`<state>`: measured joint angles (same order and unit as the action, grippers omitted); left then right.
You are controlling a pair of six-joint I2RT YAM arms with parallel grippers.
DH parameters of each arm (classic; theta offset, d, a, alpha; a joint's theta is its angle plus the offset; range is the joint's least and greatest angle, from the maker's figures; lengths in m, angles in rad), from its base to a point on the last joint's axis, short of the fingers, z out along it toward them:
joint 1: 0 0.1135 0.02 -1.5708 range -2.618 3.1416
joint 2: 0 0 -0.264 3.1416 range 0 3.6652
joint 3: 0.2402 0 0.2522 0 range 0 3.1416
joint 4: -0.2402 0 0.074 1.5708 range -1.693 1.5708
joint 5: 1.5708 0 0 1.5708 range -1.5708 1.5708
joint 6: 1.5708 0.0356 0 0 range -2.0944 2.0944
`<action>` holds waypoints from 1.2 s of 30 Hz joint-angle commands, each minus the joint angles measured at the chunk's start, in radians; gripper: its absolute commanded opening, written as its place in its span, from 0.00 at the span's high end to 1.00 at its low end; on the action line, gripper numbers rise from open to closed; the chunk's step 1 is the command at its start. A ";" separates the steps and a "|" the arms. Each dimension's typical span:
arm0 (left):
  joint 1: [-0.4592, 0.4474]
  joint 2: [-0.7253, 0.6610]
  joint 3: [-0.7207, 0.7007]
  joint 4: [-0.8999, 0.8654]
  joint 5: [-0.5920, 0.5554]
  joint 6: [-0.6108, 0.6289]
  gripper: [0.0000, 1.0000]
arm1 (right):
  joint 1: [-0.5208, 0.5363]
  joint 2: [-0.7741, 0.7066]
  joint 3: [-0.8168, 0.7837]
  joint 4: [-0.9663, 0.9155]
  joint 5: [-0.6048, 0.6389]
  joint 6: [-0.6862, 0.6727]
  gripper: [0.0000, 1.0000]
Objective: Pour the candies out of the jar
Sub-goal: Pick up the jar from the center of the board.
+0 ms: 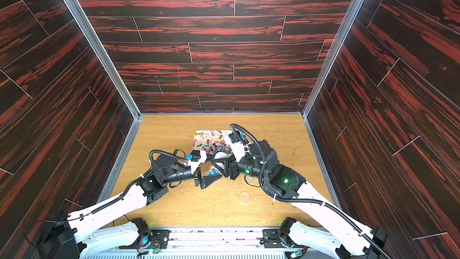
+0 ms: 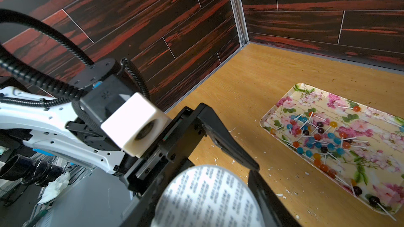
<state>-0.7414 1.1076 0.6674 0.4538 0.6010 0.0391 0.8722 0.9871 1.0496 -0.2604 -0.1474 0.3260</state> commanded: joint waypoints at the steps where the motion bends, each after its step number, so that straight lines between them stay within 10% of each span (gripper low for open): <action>1: -0.003 0.027 0.043 0.031 0.055 -0.016 0.20 | -0.007 -0.030 0.001 0.040 -0.023 0.014 0.61; 22: -0.010 0.035 0.050 0.039 0.079 -0.041 0.46 | -0.032 -0.007 0.019 0.035 -0.054 0.022 0.59; 30: -0.010 0.011 0.023 0.048 0.009 -0.039 0.46 | -0.032 0.011 0.058 -0.027 -0.036 0.032 0.09; 36: -0.010 0.003 0.008 0.022 -0.032 -0.016 0.46 | -0.032 -0.005 0.084 -0.103 0.026 0.074 0.03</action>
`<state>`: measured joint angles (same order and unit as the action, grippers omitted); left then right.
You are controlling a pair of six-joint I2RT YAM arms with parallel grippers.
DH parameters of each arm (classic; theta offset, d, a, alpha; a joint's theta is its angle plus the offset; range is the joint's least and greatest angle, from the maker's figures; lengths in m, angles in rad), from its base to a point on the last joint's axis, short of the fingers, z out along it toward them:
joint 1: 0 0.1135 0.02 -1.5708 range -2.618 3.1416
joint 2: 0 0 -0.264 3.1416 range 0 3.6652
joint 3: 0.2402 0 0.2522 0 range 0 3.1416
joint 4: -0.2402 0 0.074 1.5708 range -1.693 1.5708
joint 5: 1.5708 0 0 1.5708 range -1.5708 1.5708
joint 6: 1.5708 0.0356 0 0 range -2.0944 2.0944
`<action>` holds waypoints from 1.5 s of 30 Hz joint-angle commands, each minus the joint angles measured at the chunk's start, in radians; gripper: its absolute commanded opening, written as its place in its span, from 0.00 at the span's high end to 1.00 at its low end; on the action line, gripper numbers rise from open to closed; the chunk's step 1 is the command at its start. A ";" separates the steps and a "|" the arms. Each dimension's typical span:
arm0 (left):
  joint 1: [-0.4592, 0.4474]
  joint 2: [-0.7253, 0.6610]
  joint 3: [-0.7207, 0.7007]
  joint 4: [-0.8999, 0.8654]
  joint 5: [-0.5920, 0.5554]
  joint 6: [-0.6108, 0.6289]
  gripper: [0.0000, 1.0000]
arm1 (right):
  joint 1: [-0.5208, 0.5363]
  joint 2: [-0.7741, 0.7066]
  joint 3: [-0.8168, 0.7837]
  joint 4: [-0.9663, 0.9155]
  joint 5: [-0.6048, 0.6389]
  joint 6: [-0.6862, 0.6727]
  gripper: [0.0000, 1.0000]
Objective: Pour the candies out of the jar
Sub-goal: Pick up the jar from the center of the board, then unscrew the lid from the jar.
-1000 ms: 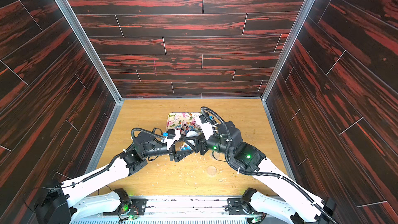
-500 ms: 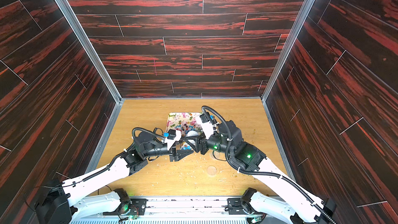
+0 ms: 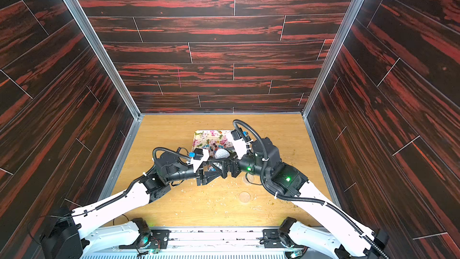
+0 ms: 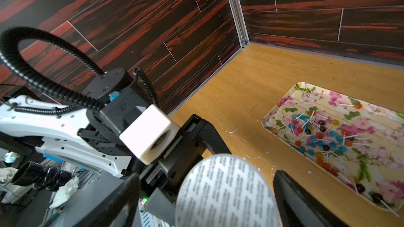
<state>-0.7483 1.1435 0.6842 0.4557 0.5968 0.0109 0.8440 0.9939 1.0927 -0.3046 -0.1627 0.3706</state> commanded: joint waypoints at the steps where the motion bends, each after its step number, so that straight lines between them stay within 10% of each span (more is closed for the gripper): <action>1: -0.003 -0.033 -0.008 0.013 -0.034 0.019 0.46 | -0.004 -0.010 0.051 -0.077 0.055 0.037 0.03; 35: -0.003 -0.050 -0.002 -0.043 -0.060 0.063 0.46 | 0.003 0.112 0.183 -0.226 0.134 0.108 0.25; 45: -0.003 -0.063 0.003 -0.055 -0.072 0.061 0.46 | 0.006 0.106 0.167 -0.232 0.124 0.069 0.47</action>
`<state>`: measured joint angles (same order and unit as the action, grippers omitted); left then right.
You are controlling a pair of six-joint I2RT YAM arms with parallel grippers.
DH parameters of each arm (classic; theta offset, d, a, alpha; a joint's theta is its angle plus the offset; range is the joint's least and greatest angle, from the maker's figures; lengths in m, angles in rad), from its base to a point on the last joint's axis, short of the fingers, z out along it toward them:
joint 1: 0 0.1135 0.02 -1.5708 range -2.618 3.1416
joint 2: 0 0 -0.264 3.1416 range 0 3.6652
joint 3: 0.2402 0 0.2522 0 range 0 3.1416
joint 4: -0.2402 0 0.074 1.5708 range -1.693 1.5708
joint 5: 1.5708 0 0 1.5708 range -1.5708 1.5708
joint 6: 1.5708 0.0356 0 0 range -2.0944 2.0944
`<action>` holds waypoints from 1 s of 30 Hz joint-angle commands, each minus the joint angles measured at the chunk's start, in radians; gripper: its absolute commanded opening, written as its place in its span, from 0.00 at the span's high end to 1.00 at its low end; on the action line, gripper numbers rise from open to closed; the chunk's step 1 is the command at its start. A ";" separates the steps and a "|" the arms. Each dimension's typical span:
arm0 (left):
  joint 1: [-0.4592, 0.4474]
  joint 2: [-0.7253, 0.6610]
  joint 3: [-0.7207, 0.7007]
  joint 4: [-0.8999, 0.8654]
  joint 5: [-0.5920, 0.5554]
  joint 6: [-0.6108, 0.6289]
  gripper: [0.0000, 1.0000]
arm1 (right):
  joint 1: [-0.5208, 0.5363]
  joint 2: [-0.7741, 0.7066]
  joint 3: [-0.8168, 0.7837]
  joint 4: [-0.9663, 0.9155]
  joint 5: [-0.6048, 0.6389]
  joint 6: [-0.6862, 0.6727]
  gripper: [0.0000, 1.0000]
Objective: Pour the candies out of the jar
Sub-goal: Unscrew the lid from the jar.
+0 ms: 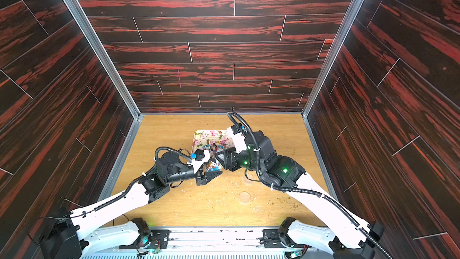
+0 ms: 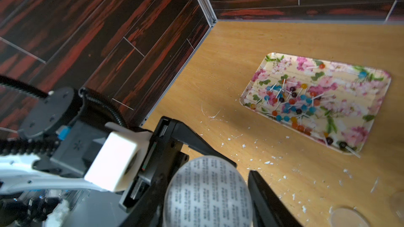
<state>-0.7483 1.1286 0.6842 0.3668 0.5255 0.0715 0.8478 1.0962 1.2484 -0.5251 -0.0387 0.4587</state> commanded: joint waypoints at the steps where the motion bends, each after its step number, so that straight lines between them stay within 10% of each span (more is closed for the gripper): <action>1: -0.003 -0.052 0.002 0.040 -0.002 -0.007 0.46 | 0.002 0.001 0.008 -0.008 -0.005 -0.031 0.48; 30: -0.003 -0.113 -0.007 0.049 0.061 -0.078 0.46 | -0.136 -0.074 -0.128 0.143 -0.458 -0.670 0.49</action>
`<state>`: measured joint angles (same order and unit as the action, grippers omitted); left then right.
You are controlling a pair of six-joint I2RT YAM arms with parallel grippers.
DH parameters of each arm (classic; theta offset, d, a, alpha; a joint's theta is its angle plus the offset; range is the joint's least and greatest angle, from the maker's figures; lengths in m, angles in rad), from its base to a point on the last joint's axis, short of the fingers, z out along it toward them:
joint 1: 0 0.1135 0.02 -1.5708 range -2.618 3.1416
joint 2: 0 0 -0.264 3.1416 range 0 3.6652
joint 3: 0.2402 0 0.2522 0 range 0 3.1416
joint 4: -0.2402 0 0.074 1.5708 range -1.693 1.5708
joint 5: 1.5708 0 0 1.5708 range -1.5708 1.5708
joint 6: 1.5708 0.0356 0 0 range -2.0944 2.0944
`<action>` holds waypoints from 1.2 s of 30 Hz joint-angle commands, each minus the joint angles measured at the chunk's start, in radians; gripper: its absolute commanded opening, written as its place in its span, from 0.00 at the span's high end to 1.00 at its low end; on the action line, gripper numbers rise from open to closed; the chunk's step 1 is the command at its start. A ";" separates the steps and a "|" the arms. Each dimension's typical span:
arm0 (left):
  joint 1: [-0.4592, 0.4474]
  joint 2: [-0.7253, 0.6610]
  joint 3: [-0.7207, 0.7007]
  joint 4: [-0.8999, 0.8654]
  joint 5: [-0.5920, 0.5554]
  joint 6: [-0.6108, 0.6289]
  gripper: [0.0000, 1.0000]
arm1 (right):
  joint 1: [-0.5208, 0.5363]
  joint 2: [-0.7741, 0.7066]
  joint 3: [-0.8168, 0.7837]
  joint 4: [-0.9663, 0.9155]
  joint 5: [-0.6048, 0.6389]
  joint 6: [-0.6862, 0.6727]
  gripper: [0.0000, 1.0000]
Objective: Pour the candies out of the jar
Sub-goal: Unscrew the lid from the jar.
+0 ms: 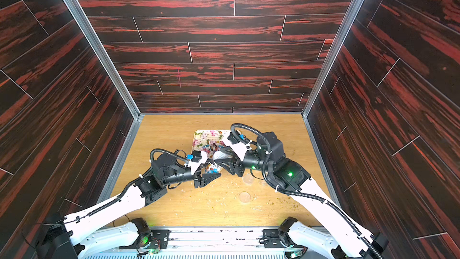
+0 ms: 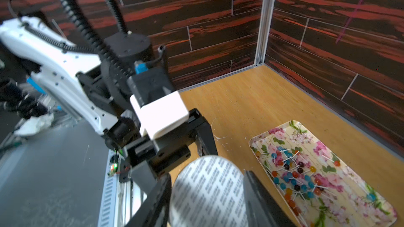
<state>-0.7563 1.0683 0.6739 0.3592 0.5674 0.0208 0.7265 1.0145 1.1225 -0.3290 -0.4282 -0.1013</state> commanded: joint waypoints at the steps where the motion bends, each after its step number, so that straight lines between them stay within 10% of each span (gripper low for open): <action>1: 0.005 -0.054 0.002 0.057 0.018 -0.027 0.46 | -0.014 0.017 0.007 -0.064 -0.070 -0.111 0.47; 12: 0.005 -0.062 -0.005 0.021 -0.016 0.003 0.46 | -0.014 -0.004 0.080 -0.081 0.001 0.181 0.01; 21: 0.005 -0.067 -0.003 -0.009 -0.043 0.033 0.46 | 0.015 0.007 0.160 -0.174 0.267 0.573 0.01; 36: 0.005 -0.054 0.007 -0.027 -0.047 0.049 0.46 | 0.097 0.098 0.192 -0.221 0.322 0.652 0.12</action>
<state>-0.7528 1.0264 0.6685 0.3145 0.5213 0.0570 0.8093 1.0950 1.3041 -0.5346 -0.1127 0.5228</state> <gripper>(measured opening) 0.591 0.880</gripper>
